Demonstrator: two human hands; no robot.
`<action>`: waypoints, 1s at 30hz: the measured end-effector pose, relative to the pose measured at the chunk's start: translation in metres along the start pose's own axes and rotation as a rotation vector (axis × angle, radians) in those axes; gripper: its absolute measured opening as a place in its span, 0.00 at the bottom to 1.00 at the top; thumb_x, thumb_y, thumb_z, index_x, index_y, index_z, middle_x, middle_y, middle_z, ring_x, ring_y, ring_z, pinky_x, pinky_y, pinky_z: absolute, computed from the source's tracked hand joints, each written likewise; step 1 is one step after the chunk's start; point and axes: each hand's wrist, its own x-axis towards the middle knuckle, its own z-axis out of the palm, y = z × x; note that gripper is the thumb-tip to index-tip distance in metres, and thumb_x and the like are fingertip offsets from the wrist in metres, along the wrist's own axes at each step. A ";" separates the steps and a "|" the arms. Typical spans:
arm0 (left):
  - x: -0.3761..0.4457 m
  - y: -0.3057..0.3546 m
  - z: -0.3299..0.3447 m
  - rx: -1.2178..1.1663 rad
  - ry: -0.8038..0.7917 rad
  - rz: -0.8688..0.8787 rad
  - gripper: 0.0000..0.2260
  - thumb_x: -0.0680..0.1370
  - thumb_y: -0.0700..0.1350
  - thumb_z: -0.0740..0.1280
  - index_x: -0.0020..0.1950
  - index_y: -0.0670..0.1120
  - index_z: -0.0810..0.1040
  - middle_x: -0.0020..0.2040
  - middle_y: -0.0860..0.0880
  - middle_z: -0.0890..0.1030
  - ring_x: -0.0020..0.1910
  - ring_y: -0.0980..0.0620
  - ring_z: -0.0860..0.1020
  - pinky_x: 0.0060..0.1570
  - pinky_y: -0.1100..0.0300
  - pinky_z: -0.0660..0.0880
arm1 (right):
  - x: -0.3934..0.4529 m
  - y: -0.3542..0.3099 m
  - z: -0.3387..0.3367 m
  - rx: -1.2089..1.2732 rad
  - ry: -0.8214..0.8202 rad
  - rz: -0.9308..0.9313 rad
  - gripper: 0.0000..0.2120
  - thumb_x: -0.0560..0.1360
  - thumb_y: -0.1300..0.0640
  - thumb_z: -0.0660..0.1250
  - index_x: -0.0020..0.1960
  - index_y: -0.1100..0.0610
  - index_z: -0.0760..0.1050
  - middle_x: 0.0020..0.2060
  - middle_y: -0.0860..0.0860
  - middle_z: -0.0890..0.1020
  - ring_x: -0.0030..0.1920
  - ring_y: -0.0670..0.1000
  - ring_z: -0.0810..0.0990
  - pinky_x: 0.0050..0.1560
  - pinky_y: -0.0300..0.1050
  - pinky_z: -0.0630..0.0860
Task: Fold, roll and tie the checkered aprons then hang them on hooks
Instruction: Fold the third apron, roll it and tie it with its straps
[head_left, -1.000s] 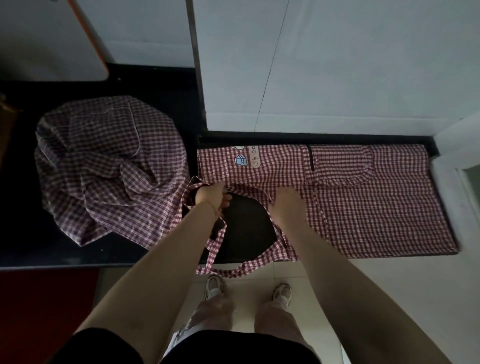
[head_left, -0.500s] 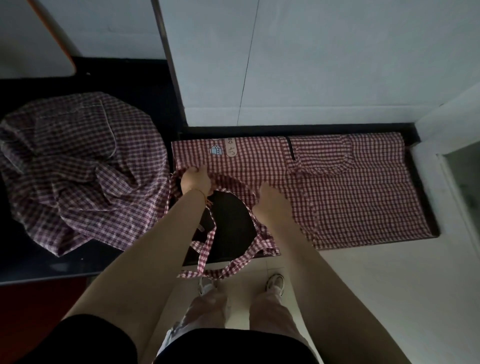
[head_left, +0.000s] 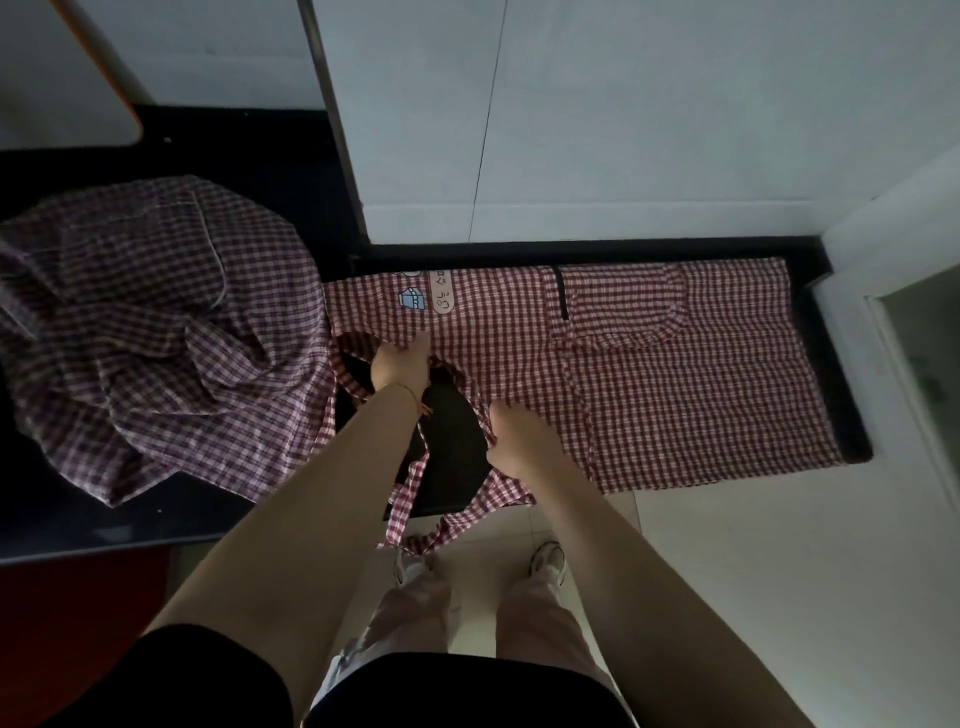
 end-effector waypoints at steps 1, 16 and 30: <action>-0.007 -0.002 0.003 0.010 -0.035 0.004 0.13 0.78 0.50 0.68 0.53 0.40 0.79 0.44 0.46 0.81 0.41 0.50 0.79 0.51 0.48 0.81 | 0.001 0.002 0.002 0.005 -0.023 0.000 0.16 0.77 0.59 0.68 0.62 0.56 0.69 0.51 0.52 0.77 0.49 0.52 0.78 0.51 0.49 0.78; -0.063 -0.043 0.051 0.588 -0.210 0.058 0.14 0.78 0.50 0.68 0.36 0.44 0.73 0.35 0.47 0.76 0.33 0.51 0.74 0.33 0.60 0.70 | -0.029 0.099 -0.012 0.949 0.621 0.644 0.05 0.77 0.64 0.61 0.52 0.60 0.73 0.45 0.54 0.78 0.37 0.50 0.76 0.32 0.39 0.71; -0.145 -0.099 0.085 0.620 0.205 -0.034 0.12 0.75 0.52 0.61 0.44 0.45 0.78 0.44 0.45 0.80 0.49 0.42 0.75 0.65 0.43 0.61 | -0.076 0.250 -0.007 1.308 0.230 0.853 0.05 0.79 0.62 0.62 0.45 0.58 0.73 0.41 0.53 0.76 0.44 0.53 0.75 0.51 0.46 0.75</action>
